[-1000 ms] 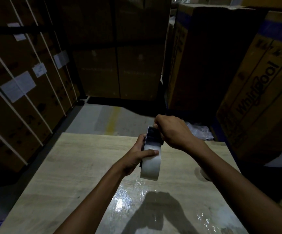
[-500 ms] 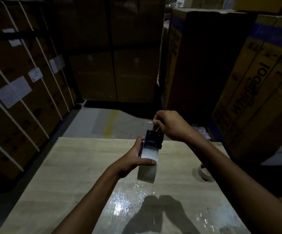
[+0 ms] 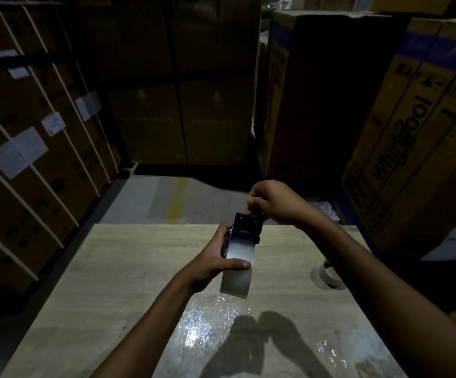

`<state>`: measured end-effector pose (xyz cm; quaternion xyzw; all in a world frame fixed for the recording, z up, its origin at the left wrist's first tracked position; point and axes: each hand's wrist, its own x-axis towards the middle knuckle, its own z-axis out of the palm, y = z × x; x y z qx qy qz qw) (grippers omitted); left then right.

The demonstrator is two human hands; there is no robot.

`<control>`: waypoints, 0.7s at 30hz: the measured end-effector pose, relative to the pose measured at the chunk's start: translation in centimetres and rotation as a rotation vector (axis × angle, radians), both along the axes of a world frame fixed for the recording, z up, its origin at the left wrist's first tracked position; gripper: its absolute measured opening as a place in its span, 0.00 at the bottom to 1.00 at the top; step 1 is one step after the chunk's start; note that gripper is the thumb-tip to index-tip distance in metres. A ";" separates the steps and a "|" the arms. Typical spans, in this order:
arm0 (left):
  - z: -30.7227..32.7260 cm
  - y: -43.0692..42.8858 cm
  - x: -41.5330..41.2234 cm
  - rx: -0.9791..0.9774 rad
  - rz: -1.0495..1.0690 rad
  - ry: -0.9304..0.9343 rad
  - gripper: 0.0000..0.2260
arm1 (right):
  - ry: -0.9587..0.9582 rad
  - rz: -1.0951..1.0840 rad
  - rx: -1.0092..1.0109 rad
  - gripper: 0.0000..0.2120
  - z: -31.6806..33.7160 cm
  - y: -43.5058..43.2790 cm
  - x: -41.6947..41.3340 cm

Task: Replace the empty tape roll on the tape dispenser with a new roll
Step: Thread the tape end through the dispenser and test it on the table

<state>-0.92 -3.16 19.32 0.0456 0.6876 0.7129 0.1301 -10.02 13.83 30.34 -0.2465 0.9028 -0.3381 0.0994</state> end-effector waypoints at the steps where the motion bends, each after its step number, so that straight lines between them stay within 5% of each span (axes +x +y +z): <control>1: 0.1 0.0 0.1 0.001 -0.003 0.010 0.39 | -0.020 -0.006 -0.021 0.07 -0.2 0.0 -0.1; 11: 0.8 0.8 1.1 0.004 -0.011 0.047 0.36 | -0.504 0.058 -0.046 0.07 -1.0 0.7 -1.6; 21: 0.5 2.1 1.4 0.036 0.186 0.070 0.42 | -0.543 0.034 -0.009 0.08 -2.6 0.5 -2.1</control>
